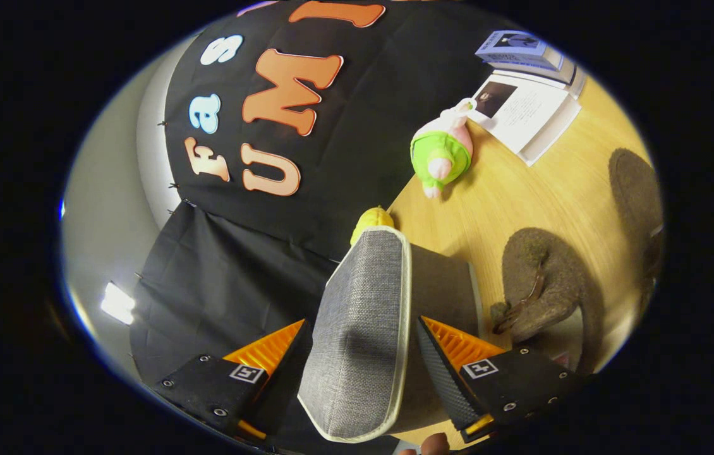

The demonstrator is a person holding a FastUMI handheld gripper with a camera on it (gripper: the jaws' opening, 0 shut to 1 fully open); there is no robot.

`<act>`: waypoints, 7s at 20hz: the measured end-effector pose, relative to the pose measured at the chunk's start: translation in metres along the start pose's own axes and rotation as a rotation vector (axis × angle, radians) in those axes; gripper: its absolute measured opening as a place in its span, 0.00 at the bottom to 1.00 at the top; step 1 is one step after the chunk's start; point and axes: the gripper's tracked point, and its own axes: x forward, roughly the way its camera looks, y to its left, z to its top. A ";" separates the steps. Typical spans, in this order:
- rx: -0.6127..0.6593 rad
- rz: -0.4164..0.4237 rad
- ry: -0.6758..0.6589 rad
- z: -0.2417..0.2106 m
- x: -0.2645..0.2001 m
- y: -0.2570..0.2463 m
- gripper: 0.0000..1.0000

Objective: Open the storage box then place both shoes into the box .Put the left shoe in first, then the right shoe, with the right side of both shoes facing outward in a uniform manner.

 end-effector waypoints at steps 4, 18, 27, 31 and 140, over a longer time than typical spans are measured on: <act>0.001 -0.022 0.031 -0.011 0.009 -0.004 0.98; 0.003 -0.147 -0.104 0.023 -0.014 0.023 0.09; -0.078 -0.050 -0.164 0.042 0.001 0.139 0.02; -0.164 -0.048 -0.196 0.048 0.026 0.196 0.02; -0.486 -0.721 -0.134 -0.028 0.046 0.062 0.02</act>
